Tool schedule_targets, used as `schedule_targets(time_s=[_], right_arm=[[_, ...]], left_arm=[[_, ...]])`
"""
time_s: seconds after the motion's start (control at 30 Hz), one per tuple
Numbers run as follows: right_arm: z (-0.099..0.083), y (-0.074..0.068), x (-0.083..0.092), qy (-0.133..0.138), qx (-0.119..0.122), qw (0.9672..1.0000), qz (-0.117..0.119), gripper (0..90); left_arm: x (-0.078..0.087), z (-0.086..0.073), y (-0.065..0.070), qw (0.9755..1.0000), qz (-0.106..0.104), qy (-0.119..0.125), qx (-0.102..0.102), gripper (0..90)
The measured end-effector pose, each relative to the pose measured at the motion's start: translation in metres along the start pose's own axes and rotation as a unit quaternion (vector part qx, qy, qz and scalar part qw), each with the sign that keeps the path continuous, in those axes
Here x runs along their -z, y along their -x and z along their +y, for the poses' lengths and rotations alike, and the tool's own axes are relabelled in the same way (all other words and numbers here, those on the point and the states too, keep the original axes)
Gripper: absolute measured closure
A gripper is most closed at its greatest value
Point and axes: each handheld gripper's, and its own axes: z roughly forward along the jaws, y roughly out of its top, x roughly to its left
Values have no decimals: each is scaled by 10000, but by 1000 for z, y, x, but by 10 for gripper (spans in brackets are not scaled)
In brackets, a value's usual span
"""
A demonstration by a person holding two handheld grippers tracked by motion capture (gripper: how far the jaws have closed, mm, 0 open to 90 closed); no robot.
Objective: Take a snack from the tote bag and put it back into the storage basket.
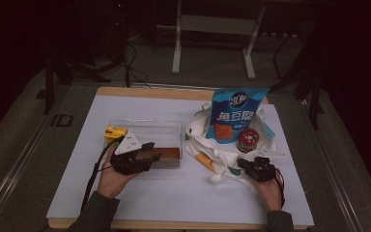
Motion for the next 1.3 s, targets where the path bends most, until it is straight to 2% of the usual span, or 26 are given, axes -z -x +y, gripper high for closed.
schedule_targets(time_s=[0.07, 0.5, 0.6, 0.83, 0.9, 1.03, 1.2, 1.3], right_arm=[[0, 0, -1, -12, -21, 10000, 81, 895], [4, 1, -1, -132, 2, 9998, 131, 887], [5, -1, -1, -164, 55, 9998, 72, 879], [12, -2, 3, -362, 299, 9989, -20, 855], [15, -2, 4, -407, 361, 9985, -16, 851], [18, -1, 7, -443, 372, 9983, 23, 844], [22, 2, 13, -402, 353, 9985, 119, 833], [24, 3, 16, -399, 359, 9984, 156, 829]], left_arm=[[-2, -2, 4, 10000, -88, 3, -47, 547], [-22, -22, 20, 9982, -473, -179, -313, 623], [-28, -30, 23, 9975, -605, -139, -337, 627], [-42, -49, 22, 9972, -602, -269, -356, 622], [-45, -55, 21, 9970, -656, -269, -319, 623], [-54, -63, 18, 9967, -697, -317, -286, 620], [-58, -67, 19, 9961, -718, -358, -357, 602], [-60, -69, 18, 9961, -731, -370, -332, 598]])
